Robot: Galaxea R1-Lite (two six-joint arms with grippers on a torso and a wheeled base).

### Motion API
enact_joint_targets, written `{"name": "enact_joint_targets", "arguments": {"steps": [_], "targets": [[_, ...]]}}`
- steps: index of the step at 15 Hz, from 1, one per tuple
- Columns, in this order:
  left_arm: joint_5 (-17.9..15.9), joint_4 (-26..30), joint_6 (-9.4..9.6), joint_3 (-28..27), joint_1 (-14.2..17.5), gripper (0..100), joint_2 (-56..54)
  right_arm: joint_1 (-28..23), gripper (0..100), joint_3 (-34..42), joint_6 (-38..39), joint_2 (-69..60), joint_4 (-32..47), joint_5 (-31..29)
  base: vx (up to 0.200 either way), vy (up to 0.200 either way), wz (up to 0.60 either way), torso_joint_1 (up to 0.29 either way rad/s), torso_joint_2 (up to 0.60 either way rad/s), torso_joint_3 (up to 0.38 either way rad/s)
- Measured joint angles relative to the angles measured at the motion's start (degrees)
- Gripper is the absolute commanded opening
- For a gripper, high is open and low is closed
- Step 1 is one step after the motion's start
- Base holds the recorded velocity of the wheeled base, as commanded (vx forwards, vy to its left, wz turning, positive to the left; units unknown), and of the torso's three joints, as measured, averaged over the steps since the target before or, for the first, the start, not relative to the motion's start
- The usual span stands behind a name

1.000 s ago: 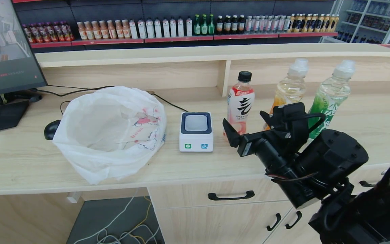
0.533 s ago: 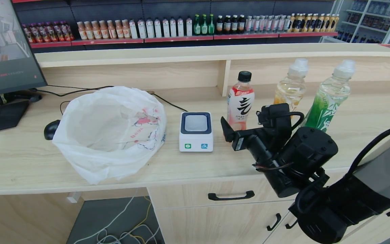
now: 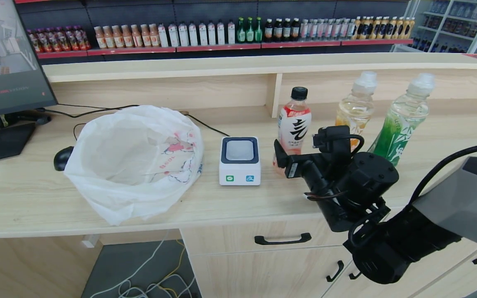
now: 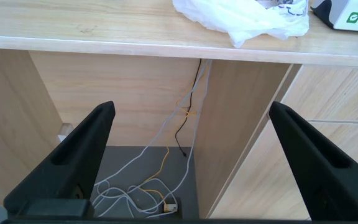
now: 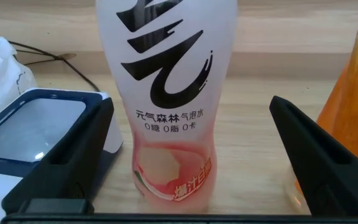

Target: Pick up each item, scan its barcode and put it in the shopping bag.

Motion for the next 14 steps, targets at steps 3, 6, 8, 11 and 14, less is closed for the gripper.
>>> {"name": "enact_joint_targets", "arguments": {"steps": [3,6,8,11,14], "targets": [[0.02,0.0,0.02,0.02,0.0,100,0.0,-0.22,100,-3.83,0.09,1.74,0.0,0.22,0.0,0.0,0.0,0.0,0.0,0.0],[0.02,0.0,-0.02,0.02,0.0,100,0.0,-0.22,100,-6.61,-0.02,4.06,0.02,0.11,0.0,0.0,0.0,0.0,0.0,0.0],[0.02,-0.02,0.0,0.02,0.0,100,0.0,-0.22,100,-7.47,-0.04,5.16,0.02,-0.02,0.0,0.0,0.0,0.0,0.0,0.0],[0.02,0.0,0.0,0.02,0.0,100,0.0,-0.28,100,-8.29,-0.04,5.92,0.02,-0.13,0.0,0.0,0.0,0.0,0.0,0.0],[0.0,0.0,0.0,0.02,0.0,100,0.0,-0.3,100,-8.35,0.4,6.21,0.02,-0.02,0.0,0.0,0.0,0.0,0.0,0.0]]}}
